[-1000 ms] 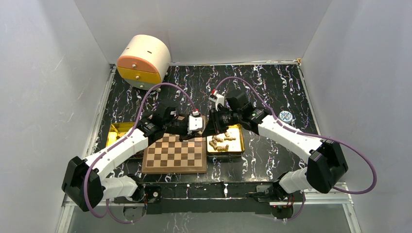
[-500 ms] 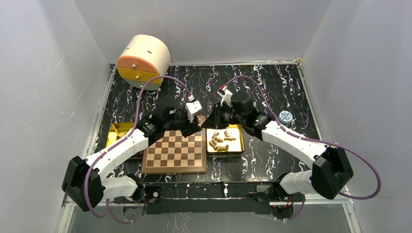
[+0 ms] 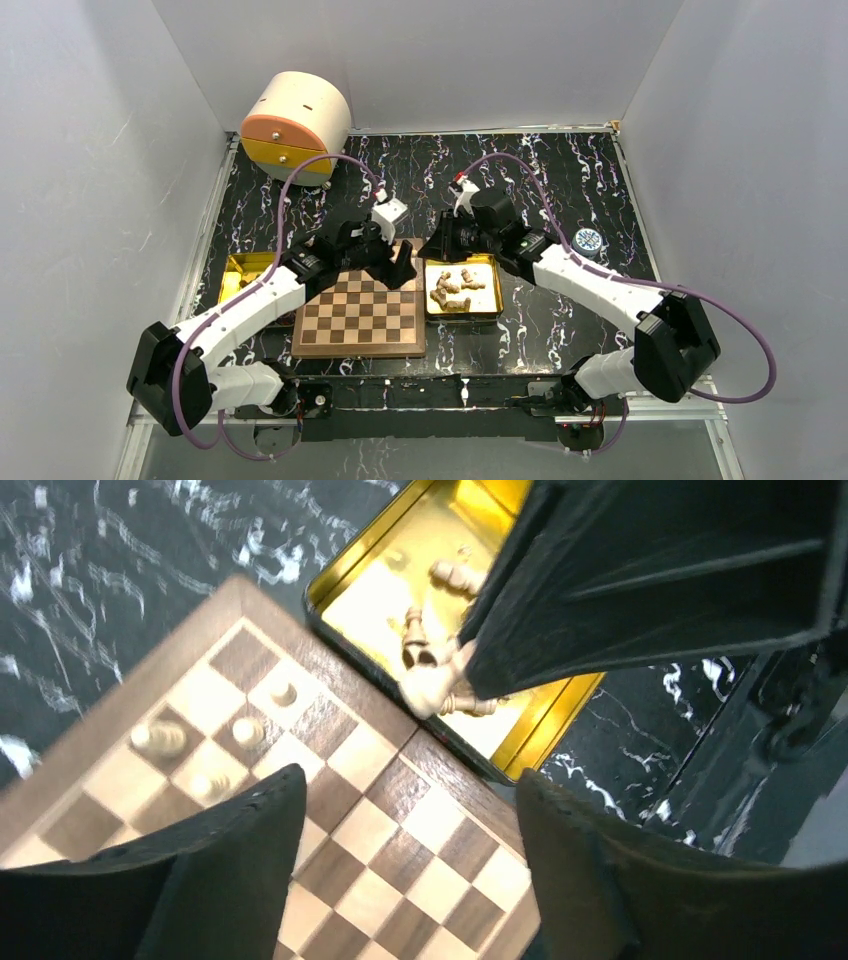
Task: Set up the chess pieces on the board
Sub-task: Place the chess piece on the chessboard.
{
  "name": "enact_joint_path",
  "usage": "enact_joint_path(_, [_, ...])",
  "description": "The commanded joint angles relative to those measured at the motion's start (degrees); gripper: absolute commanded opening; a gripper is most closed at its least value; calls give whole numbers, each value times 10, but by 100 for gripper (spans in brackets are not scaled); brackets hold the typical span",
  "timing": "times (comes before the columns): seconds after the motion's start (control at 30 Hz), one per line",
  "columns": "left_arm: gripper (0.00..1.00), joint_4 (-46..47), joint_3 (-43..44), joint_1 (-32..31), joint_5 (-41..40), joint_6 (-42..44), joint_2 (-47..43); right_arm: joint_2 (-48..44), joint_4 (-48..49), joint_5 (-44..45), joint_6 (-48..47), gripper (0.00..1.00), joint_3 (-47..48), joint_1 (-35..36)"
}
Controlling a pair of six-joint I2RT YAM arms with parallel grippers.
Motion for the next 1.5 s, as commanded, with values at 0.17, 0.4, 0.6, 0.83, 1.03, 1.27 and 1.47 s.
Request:
enact_joint_path(0.17, [91,-49,-21,8,-121,-32,-150,80,-151,48,-37,10,126,5])
enact_joint_path(0.4, [92,-118,-1,9,-355,-31,-230,166,-267,147,-42,11,215,75])
enact_joint_path(0.6, [93,-194,39,9,-493,-68,-219,241,-347,225,-12,12,289,128])
enact_joint_path(0.83, [94,-164,-2,9,-509,-81,-263,297,-380,233,-3,15,331,152])
enact_joint_path(1.03, [96,-157,-10,9,-525,-132,-257,334,-391,229,-2,20,355,154])
enact_joint_path(1.27, [94,-168,2,9,-456,-136,-239,332,-382,211,-8,32,359,156])
enact_joint_path(1.47, [92,-171,14,9,-401,-137,-212,274,-348,202,-15,39,318,155])
